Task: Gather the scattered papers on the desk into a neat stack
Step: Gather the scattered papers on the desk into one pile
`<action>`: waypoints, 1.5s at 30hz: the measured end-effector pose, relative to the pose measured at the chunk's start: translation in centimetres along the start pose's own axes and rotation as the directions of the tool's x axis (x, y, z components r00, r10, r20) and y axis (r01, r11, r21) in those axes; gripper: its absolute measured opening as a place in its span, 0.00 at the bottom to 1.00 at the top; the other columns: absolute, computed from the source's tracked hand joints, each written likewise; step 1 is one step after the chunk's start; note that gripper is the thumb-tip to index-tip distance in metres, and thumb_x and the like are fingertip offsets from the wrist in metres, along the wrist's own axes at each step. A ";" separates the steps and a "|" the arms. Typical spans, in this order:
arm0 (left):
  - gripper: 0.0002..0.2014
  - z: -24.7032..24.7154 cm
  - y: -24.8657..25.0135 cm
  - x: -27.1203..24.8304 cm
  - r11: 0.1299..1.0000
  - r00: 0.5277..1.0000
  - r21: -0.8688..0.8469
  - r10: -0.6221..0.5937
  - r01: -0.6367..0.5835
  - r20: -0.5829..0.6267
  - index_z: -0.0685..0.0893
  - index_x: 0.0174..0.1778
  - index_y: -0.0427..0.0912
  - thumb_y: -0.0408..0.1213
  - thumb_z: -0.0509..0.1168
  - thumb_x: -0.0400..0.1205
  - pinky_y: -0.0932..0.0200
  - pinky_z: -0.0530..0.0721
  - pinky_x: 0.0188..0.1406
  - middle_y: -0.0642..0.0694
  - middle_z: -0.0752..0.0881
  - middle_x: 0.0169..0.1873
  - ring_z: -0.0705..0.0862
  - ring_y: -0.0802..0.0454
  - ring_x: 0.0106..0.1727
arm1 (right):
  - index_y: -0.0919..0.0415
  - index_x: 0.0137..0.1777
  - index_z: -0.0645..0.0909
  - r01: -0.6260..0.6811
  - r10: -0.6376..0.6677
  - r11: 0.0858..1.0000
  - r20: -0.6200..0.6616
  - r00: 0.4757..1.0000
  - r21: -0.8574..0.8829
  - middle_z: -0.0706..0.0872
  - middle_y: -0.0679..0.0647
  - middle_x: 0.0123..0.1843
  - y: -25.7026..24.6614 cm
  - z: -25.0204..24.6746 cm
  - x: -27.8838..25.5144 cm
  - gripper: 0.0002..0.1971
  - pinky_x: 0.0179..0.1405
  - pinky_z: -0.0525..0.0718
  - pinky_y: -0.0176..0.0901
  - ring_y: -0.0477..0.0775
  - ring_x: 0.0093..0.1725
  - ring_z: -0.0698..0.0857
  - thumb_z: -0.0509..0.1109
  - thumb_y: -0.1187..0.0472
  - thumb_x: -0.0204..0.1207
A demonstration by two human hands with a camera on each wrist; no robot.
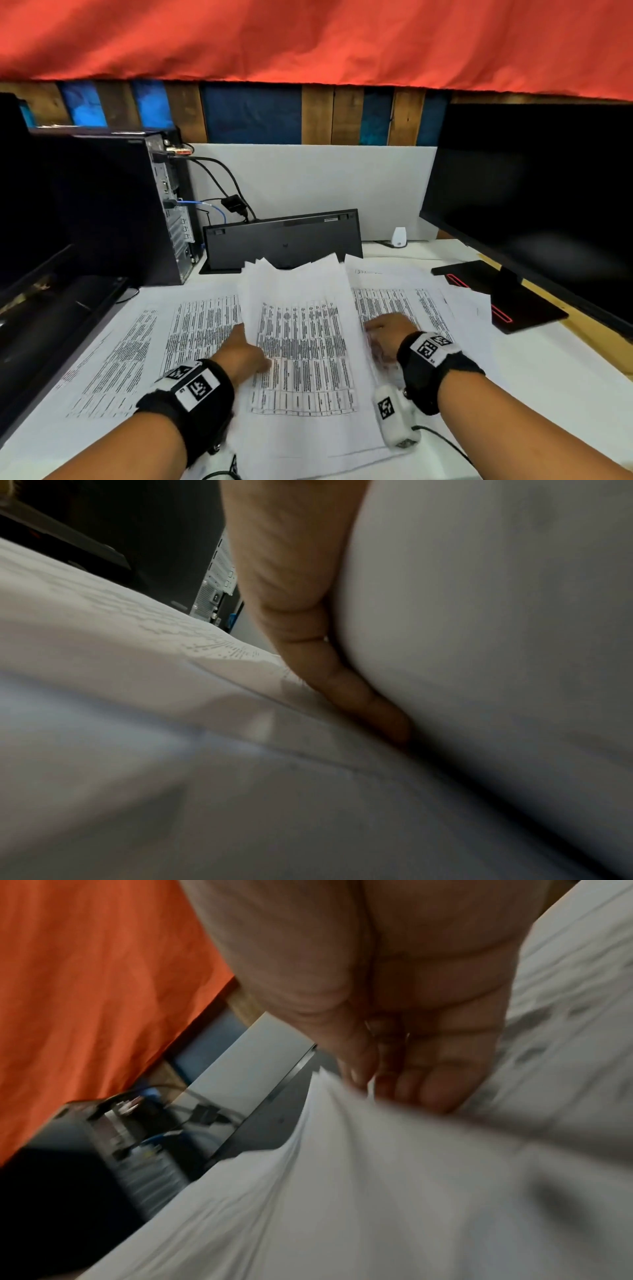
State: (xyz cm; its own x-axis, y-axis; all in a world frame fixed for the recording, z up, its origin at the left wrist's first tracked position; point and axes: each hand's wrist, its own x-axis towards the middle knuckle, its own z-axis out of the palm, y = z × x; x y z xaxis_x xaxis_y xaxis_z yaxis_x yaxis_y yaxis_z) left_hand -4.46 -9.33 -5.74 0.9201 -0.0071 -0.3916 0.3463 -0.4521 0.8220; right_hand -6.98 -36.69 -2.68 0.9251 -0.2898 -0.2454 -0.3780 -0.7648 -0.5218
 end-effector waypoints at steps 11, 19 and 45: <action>0.36 1.2 0.4 -0.1 0.994 0.976 -0.103 -0.001 0.023 0.217 0.67 0.71 0.38 0.31 0.77 0.70 0.40 0.80 0.68 0.43 0.82 0.66 0.83 0.40 0.65 | 0.69 0.68 0.77 -0.131 0.150 0.982 0.149 0.977 -0.134 0.82 0.65 0.67 2.7 -2.6 0.9 0.19 0.40 0.88 0.40 0.55 0.47 0.87 0.66 0.65 0.78; 0.35 4.1 2.8 -0.9 0.999 0.992 0.035 0.006 -0.010 0.128 0.61 0.79 0.36 0.30 0.70 0.77 0.46 0.83 0.65 0.35 0.75 0.71 0.79 0.37 0.68 | 0.56 0.67 0.78 -0.203 0.189 0.819 -0.081 0.979 -0.537 0.78 0.56 0.68 3.6 -2.4 1.0 0.22 0.70 0.76 0.55 0.64 0.71 0.75 0.66 0.49 0.74; 0.36 -1.1 -0.1 -1.2 0.971 0.994 -0.237 0.026 0.000 0.107 0.76 0.68 0.38 0.26 0.78 0.62 0.35 0.78 0.69 0.38 0.86 0.61 0.83 0.35 0.64 | 0.69 0.54 0.82 0.061 0.047 0.958 -0.364 0.930 0.279 0.86 0.62 0.44 3.2 -6.4 -1.3 0.11 0.42 0.81 0.44 0.64 0.47 0.85 0.66 0.74 0.73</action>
State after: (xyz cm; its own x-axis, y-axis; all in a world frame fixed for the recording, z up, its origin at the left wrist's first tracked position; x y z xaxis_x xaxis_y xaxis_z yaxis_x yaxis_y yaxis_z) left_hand -5.36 -8.32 -4.87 0.9042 -0.1141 -0.4116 0.3795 -0.2274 0.8968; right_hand -9.11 -42.45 1.19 0.8563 -0.5146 0.0444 -0.3162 -0.5904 -0.7426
